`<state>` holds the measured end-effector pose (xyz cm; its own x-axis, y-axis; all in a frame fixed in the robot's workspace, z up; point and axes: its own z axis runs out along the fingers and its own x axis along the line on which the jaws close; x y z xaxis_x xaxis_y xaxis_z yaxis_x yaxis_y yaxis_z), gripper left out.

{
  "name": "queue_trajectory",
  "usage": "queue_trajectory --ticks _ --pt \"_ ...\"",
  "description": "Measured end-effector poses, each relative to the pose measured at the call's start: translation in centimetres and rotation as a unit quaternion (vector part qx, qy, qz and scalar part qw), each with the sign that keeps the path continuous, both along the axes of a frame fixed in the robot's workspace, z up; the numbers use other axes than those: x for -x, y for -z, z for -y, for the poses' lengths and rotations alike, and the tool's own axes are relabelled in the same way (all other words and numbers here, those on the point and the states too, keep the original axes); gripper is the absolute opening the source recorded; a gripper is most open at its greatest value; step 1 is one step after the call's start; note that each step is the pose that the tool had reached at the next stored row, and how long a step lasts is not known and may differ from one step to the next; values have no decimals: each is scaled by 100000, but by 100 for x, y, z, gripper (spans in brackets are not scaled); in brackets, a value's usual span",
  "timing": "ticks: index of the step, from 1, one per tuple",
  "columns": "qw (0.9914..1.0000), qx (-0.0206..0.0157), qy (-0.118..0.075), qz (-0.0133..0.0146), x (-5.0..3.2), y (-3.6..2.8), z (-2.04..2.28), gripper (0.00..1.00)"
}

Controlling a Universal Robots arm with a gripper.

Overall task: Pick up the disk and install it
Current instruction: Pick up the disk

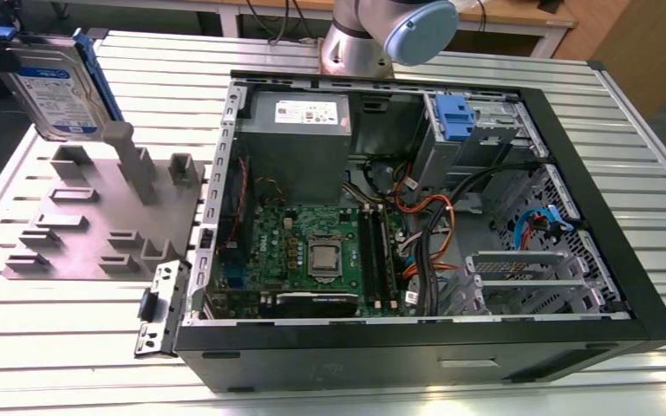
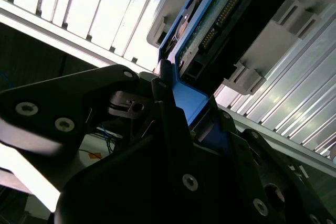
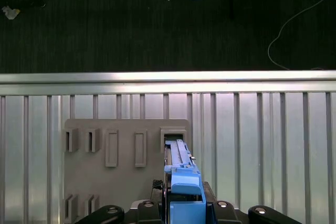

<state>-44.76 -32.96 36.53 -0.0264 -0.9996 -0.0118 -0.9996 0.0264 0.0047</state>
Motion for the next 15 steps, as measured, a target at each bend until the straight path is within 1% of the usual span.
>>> queue_trajectory --ticks 15 --pt "100000 -5 -2 11 0 -41 0 36"
